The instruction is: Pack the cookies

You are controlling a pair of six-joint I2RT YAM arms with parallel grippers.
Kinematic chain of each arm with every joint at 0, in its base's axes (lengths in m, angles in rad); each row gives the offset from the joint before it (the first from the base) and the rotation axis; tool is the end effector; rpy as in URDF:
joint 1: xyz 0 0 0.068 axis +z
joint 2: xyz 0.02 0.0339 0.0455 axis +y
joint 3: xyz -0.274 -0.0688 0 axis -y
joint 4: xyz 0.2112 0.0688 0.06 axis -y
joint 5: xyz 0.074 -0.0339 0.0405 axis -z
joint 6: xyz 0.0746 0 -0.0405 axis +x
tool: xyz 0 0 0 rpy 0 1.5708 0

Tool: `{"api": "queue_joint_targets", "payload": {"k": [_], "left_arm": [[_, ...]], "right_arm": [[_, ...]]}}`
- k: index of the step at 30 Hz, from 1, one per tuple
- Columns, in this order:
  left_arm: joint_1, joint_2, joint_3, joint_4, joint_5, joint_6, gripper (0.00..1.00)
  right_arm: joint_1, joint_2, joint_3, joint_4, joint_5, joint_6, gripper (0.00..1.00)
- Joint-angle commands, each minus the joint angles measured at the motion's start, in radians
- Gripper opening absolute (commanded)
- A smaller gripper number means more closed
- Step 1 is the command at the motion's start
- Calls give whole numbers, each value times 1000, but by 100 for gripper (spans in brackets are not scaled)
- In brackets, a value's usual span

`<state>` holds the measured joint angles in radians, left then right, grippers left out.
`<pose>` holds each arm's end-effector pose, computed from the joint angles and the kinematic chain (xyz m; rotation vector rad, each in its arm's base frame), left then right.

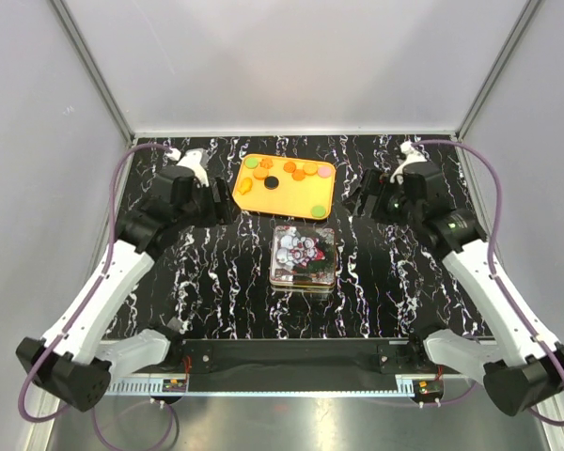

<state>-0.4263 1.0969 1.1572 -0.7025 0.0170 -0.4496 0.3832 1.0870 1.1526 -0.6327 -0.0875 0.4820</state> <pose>0.2008 -0.0926 0.3409 -0.0167 2.2594 -0.4973 0.2057 0.0900 0.3501 0.0557 2.1950 0.5922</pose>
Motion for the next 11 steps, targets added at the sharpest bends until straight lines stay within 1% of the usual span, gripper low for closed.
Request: {"api": "queue_joint_targets", "payload": {"k": [1,2,6,10,11], "left_arm": [[1,-58,26,-20,-48,65,80],[1,-71,3,-14,-26,63,80],[1,-135,-54,26,-23,43,80],[1,-158,-74,32,-23,43,81],[1,-157,-74,31,3,45,81]], "right_arm": [[-4,-54,27,-59,81,-20,100],[-6,-65,21,-58,81,-17,100],[-4,-110,-19,-33,83,-5,100],[-4,-156,-57,-7,81,7,100],[-4,-163,-63,-4,81,9,100]]}}
